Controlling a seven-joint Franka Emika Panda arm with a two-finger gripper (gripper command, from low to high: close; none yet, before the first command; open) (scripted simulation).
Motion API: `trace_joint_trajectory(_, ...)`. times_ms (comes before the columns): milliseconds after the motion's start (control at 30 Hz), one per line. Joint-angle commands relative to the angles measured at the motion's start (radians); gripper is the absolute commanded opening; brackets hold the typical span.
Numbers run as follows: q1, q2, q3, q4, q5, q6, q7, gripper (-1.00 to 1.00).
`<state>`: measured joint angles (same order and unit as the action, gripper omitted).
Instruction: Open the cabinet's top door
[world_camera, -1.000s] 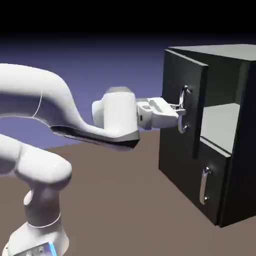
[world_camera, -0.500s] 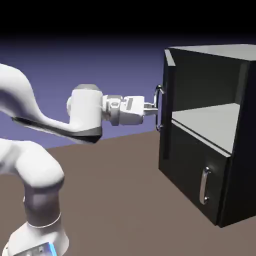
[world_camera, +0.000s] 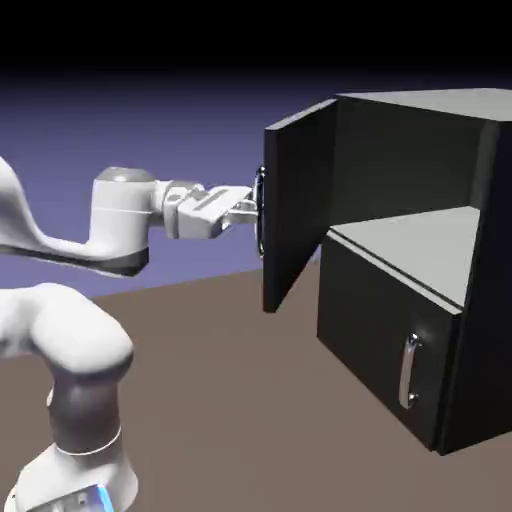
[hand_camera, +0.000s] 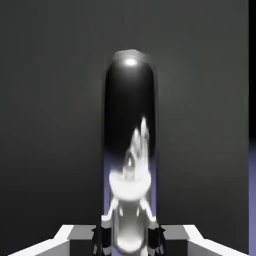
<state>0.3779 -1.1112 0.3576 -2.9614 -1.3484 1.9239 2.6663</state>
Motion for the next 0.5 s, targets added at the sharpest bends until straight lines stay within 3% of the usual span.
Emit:
trace_joint_trajectory(0,0.006,0.014,0.036,0.013,0.043,-0.036,0.0,-1.0)
trace_joint_trajectory(467,-0.163,0.349,0.544,0.391,0.482,-0.546,0.084,-1.0)
